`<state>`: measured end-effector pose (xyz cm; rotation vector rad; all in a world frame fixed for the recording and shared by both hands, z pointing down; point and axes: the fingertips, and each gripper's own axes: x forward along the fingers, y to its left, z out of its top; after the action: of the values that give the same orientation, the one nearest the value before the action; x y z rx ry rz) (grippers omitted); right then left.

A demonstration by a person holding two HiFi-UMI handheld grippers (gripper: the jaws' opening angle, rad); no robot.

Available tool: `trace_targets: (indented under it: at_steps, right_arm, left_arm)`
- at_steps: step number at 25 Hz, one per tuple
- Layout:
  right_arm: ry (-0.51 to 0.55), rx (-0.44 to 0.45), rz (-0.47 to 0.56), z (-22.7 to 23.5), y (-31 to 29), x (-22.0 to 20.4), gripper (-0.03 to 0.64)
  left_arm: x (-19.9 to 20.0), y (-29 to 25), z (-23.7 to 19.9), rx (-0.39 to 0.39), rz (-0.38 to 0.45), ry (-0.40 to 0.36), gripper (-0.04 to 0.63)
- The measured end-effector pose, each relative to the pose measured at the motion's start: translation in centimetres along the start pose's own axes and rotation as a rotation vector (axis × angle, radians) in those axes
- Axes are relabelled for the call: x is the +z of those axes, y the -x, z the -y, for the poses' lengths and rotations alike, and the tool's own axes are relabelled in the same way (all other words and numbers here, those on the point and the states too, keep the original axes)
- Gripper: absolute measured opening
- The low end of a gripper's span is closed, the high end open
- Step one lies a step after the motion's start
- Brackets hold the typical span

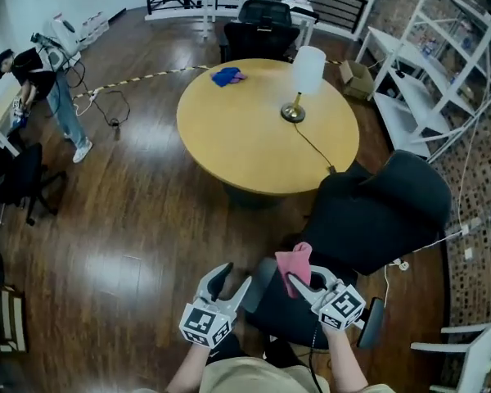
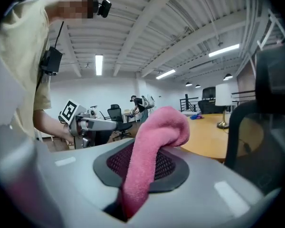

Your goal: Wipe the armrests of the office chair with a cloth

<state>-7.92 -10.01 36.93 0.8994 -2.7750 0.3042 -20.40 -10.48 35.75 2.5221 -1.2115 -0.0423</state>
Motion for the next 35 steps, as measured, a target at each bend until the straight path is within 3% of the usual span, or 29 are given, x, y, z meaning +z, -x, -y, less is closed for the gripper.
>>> trace_targets:
  at_steps: [6, 10, 20, 25, 30, 35]
  right_arm:
    - [0.034, -0.215, 0.113, -0.1, 8.7, 3.8, 0.069]
    - [0.064, -0.361, 0.181, 1.1, 13.9, 5.0, 0.069]
    - [0.124, -0.708, 0.232, 2.7, 27.1, 3.9, 0.071]
    - [0.114, -0.772, 0.284, 3.9, 32.2, 3.5, 0.071]
    - [0.103, -0.776, 0.274, 5.5, 35.5, 1.9, 0.071]
    - [0.075, -0.743, 0.269, 6.1, 37.0, 0.6, 0.072]
  left_arm:
    - [3.5, -2.0, 8.8, -0.114, 0.012, -0.2, 0.204]
    - [5.6, -4.0, 14.6, -0.225, 0.068, -0.161, 0.238]
    - [6.1, -6.6, 22.2, -0.168, 0.155, -0.212, 0.239]
    - [5.2, -8.9, 26.1, -0.144, 0.155, -0.271, 0.236]
    - [3.8, -10.6, 28.2, -0.086, 0.16, -0.258, 0.23]
    - [2.2, -11.0, 30.2, -0.08, 0.115, -0.242, 0.229]
